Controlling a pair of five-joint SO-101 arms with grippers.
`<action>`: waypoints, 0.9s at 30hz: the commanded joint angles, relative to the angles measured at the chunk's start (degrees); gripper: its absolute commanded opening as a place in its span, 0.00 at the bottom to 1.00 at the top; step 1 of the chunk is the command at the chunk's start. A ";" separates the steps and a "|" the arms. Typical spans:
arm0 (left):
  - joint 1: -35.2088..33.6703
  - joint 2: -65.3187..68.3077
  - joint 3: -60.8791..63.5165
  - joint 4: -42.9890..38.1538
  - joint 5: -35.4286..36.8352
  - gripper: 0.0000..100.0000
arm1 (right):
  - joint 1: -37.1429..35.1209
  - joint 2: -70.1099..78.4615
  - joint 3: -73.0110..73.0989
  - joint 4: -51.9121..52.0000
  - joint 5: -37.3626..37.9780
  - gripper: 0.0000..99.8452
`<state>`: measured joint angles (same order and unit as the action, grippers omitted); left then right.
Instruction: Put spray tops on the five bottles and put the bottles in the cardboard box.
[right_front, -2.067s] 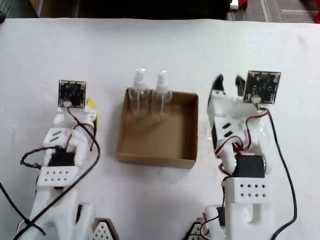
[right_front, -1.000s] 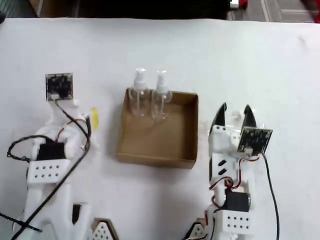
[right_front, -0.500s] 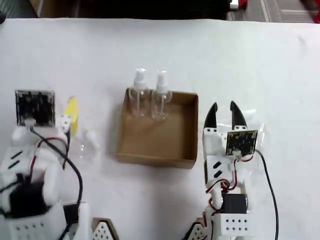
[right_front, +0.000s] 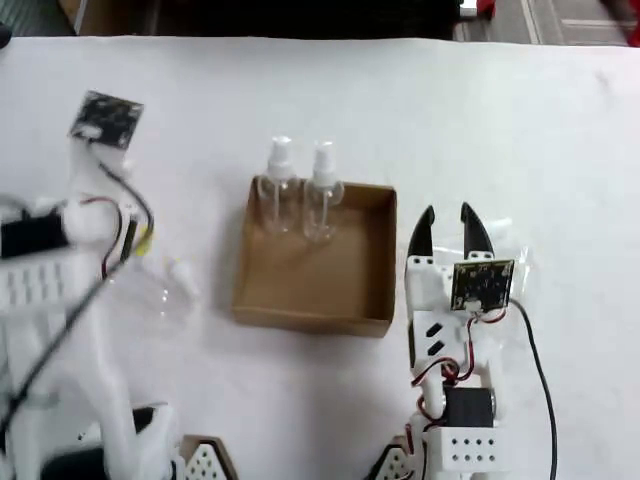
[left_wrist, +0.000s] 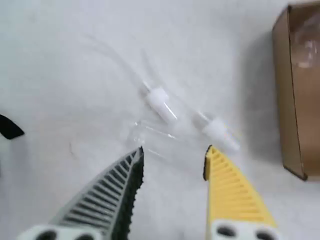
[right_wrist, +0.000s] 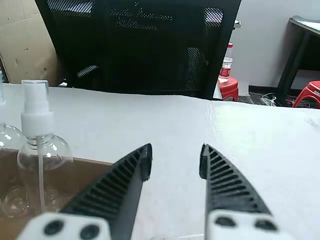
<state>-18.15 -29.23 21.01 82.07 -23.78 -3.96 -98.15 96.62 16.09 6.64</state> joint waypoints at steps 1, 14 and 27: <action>0.84 18.68 -10.73 12.22 -7.30 0.19 | -0.40 -0.48 0.53 0.22 0.88 0.14; 1.71 22.73 -12.31 11.78 -51.34 0.23 | -0.57 -0.40 0.53 0.22 0.97 0.14; -3.30 22.81 -8.26 -1.76 -53.80 0.25 | -0.92 -0.40 0.53 1.10 0.79 0.14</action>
<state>-18.59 -4.35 11.78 83.21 -74.15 -4.48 -98.15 96.62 17.05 6.90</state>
